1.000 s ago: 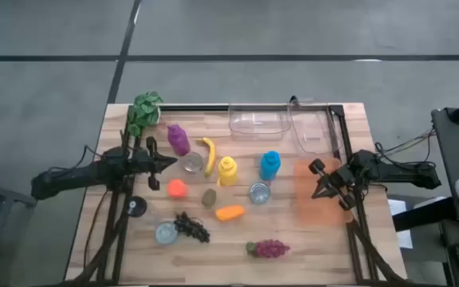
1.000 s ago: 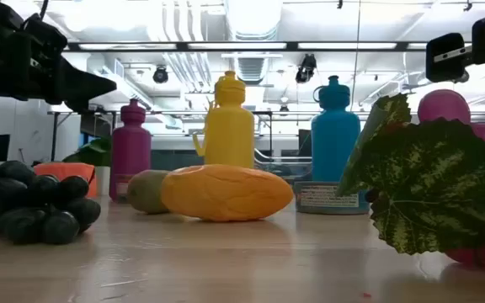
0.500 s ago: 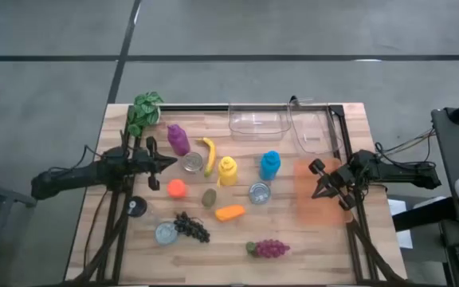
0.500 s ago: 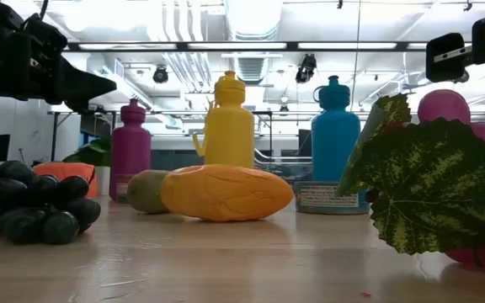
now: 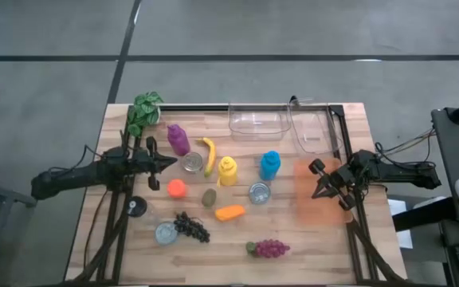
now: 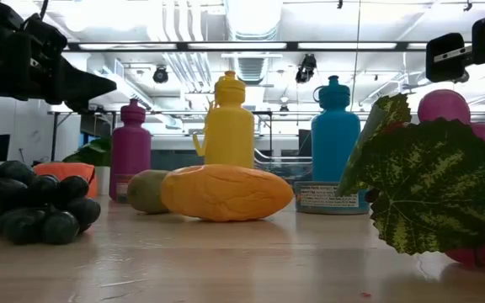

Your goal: Pick & Place Food Item

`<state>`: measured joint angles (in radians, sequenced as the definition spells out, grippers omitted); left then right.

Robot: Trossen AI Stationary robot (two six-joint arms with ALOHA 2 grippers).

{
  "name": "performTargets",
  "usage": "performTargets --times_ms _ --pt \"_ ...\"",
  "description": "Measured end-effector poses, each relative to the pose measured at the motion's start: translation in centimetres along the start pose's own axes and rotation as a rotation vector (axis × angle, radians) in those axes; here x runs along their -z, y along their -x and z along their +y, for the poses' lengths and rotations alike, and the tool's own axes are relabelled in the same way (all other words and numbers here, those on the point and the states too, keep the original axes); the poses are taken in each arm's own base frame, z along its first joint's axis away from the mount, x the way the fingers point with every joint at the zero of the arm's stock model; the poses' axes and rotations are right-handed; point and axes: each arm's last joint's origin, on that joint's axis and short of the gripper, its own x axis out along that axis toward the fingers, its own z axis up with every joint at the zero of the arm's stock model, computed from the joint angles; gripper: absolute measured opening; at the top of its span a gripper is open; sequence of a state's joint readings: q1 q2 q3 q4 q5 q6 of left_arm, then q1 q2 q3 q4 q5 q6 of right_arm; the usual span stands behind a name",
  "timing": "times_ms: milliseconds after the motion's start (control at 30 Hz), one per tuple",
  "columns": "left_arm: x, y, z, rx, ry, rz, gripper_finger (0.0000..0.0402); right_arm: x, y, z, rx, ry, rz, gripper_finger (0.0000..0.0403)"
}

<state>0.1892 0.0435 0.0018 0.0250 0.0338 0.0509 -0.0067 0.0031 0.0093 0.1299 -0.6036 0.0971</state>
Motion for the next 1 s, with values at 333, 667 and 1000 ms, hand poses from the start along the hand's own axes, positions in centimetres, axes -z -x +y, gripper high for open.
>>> performTargets --times_ms 333,667,1000 --pt "0.0 0.0 0.0 0.0 0.0 0.0 0.0015 0.0 0.0 0.0 0.0 0.0 0.0 0.0008" --pt "0.0 0.0 0.0 0.0 0.0 0.0 0.0015 0.0 0.0 0.0 0.0 0.0 0.0 0.0008" --pt "0.01 0.0 0.0 0.0 0.0 0.0 0.0015 -0.18 0.0 0.02 -0.001 0.014 -0.016 0.0008"
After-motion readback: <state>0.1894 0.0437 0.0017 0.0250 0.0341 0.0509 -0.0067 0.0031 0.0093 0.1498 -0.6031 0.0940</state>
